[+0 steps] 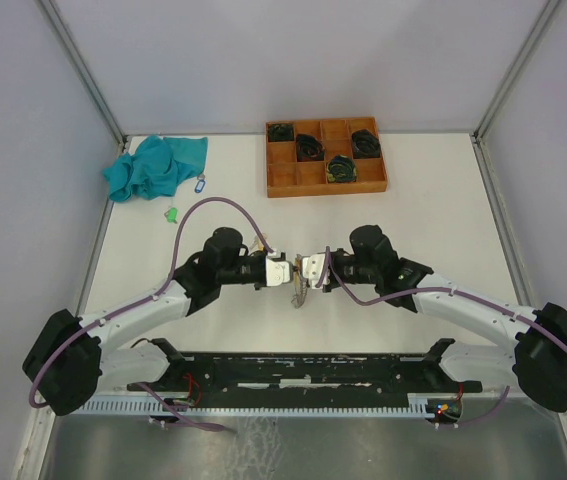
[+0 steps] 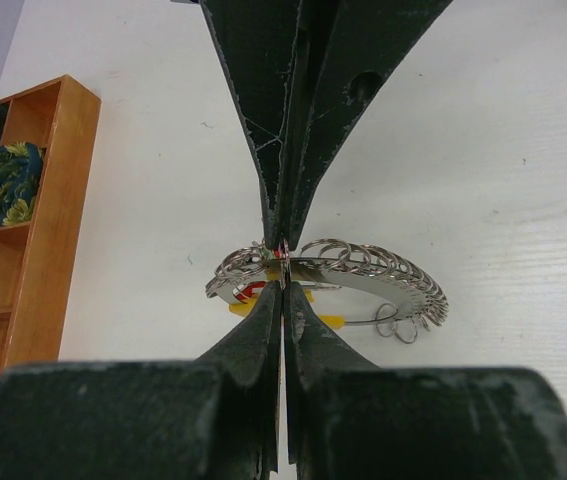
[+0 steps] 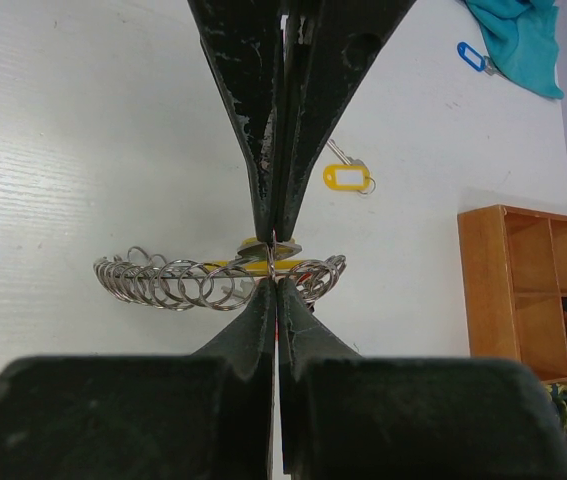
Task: Put the keys on the keyring
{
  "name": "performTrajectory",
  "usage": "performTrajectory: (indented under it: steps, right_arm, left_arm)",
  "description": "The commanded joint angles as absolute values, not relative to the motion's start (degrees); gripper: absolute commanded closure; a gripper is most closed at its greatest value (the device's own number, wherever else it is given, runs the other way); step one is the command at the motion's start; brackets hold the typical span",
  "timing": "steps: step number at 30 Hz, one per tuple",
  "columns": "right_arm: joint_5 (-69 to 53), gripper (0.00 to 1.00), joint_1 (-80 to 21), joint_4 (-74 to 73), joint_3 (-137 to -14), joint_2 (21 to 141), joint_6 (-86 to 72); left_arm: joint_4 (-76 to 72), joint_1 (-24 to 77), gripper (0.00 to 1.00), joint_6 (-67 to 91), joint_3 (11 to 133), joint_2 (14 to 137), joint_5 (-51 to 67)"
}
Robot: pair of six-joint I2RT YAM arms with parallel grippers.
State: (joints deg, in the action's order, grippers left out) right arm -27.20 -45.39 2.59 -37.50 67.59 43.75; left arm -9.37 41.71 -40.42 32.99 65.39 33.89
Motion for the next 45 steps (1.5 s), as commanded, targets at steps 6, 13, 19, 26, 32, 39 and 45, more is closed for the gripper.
performTrajectory:
  steps: [6, 13, 19, 26, 32, 39, 45]
  right_arm:
    - [-29.36, 0.99, -46.33, 6.31, -40.43, 67.17, 44.34]
    - [-27.98, 0.99, -47.91, 5.15, -40.69, 67.27, 46.95]
    - [-24.87, 0.99, -50.41, 4.58, -40.71, 67.49, 50.15]
    - [-21.97, 0.99, -53.03, 4.16, -40.92, 67.27, 52.63]
    - [-20.07, 0.99, -55.44, 4.33, -40.7, 67.04, 54.05]
    - [-18.78, 1.0, -56.43, 7.46, -38.53, 65.54, 53.79]
    - [-18.37, 1.0, -57.15, 7.23, -38.53, 63.88, 53.96]
  left_arm:
    - [-11.34, 41.57, 0.97, -39.91, 35.33, 65.3, 37.39]
    - [-10.29, 41.51, 0.97, -39.87, 35.9, 65.48, 38.54]
    - [-8.82, 41.4, 0.97, -39.6, 36.7, 65.76, 40.12]
    - [-6.34, 41.26, 0.97, -39.49, 38.05, 66.54, 42.62]
    - [-6.71, 41.22, 0.97, -38.54, 38.06, 66.09, 43.63]
    - [-5.57, 40.92, 0.97, -37.65, 38.36, 66.06, 43.41]
    - [-3.38, 40.22, 0.97, -36.41, 39.74, 67.51, 44.0]
